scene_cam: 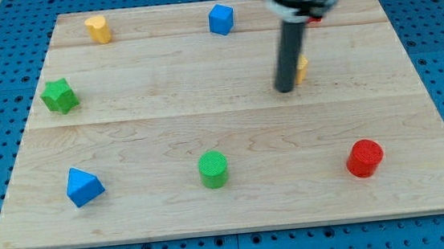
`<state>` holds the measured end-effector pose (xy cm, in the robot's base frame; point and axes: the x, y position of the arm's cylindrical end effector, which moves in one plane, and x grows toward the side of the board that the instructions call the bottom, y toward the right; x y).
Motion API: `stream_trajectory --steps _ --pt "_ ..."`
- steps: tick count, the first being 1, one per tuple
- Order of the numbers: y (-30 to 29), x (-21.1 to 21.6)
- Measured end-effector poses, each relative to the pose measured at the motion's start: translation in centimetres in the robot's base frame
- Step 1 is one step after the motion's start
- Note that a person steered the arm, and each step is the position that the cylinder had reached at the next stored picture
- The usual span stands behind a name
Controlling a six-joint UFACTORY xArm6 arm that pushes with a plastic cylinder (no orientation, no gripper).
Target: Move the hexagon towards the center
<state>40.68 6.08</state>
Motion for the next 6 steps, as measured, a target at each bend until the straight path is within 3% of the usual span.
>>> stream_trajectory --steps 1,2,3,4,6 --pt "-5.0 1.2" --pt "2.1 2.9" --pt "11.4 0.9" --pt "11.1 -2.3" --pt "-2.5 -6.1"
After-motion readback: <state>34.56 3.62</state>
